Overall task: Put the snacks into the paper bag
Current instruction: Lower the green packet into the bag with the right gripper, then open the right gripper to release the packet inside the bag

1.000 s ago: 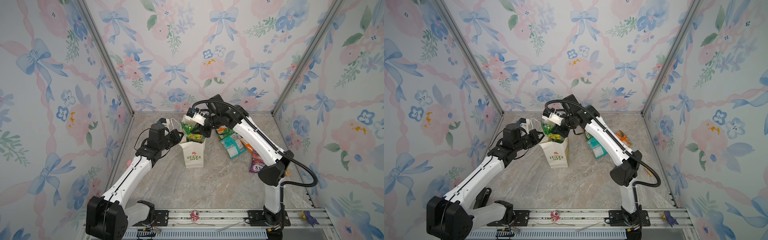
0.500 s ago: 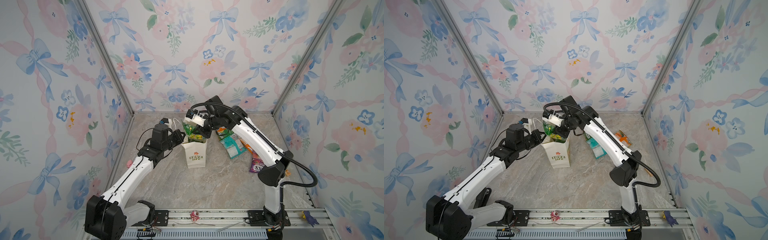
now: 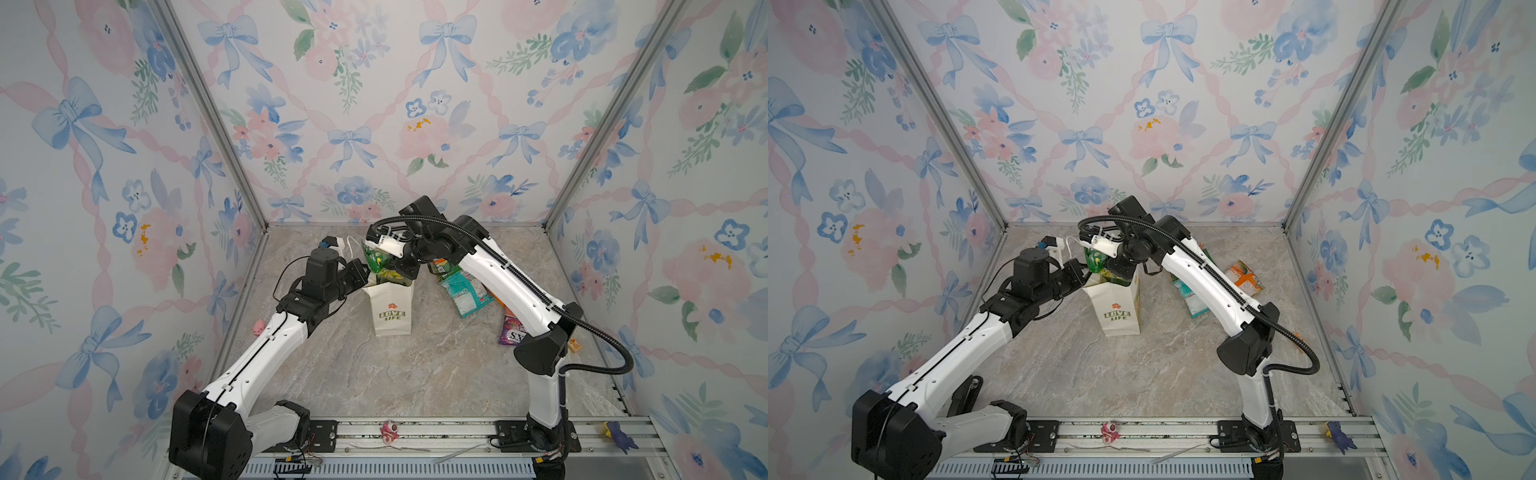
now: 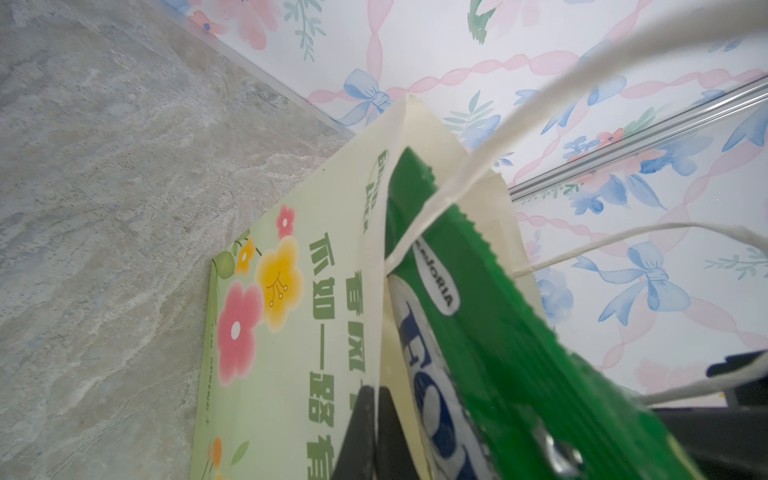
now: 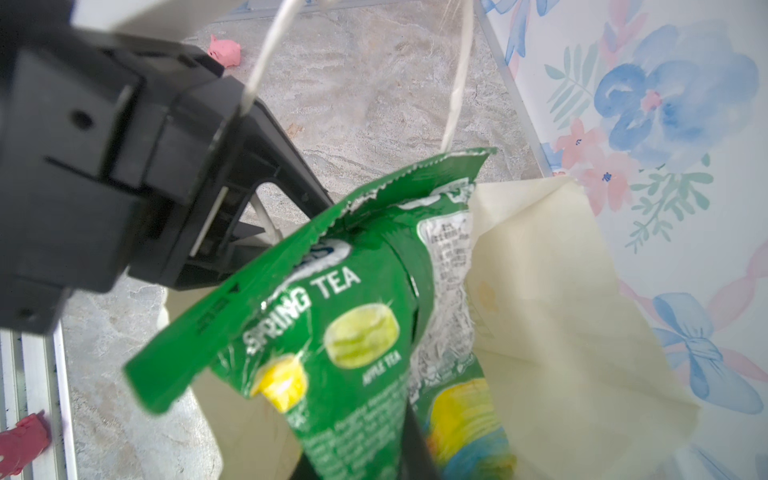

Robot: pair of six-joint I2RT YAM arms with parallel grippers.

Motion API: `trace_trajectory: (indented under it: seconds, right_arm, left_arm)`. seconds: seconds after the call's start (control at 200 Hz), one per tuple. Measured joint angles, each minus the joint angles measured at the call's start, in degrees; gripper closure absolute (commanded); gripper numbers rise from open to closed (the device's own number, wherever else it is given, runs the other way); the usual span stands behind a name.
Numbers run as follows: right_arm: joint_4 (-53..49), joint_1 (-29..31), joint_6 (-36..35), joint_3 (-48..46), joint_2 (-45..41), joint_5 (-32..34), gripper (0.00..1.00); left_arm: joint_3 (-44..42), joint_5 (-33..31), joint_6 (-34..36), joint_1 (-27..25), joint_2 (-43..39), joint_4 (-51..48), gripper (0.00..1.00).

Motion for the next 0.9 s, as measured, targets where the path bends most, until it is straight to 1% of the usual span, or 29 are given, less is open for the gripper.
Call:
trace_trajectory:
  seconds: [0.04, 0.125, 0.31, 0.61, 0.745, 0.9]
  right_arm:
    - [0.0, 0.1, -0.3, 0.0, 0.1, 0.3, 0.74]
    - [-0.1, 0.2, -0.4, -0.1, 0.2, 1.0, 0.68]
    - [0.3, 0.2, -0.4, -0.7, 0.2, 1.9, 0.63]
    - [2.1, 0.2, -0.2, -2.4, 0.2, 1.6, 0.59]
    - [3.1, 0.1, 0.6, -3.6, -0.5, -0.1, 0.54]
    - [5.5, -0.5, 2.0, -6.9, -3.6, -3.4, 0.48]
  left_arm:
    - [0.0, -0.2, 0.0, -0.1, 0.0, 0.0, 1.0]
    - [0.1, -0.4, 0.0, -0.2, 0.0, -0.1, 1.0]
    - [0.2, -0.8, 0.0, -0.2, 0.0, -0.5, 1.0]
    - [0.6, -0.8, 0.0, -0.4, 0.0, -0.9, 1.0]
    - [0.7, -0.8, 0.0, -0.5, 0.1, -0.9, 1.0]
    - [0.7, -0.8, 0.0, -0.5, 0.1, -0.9, 1.0]
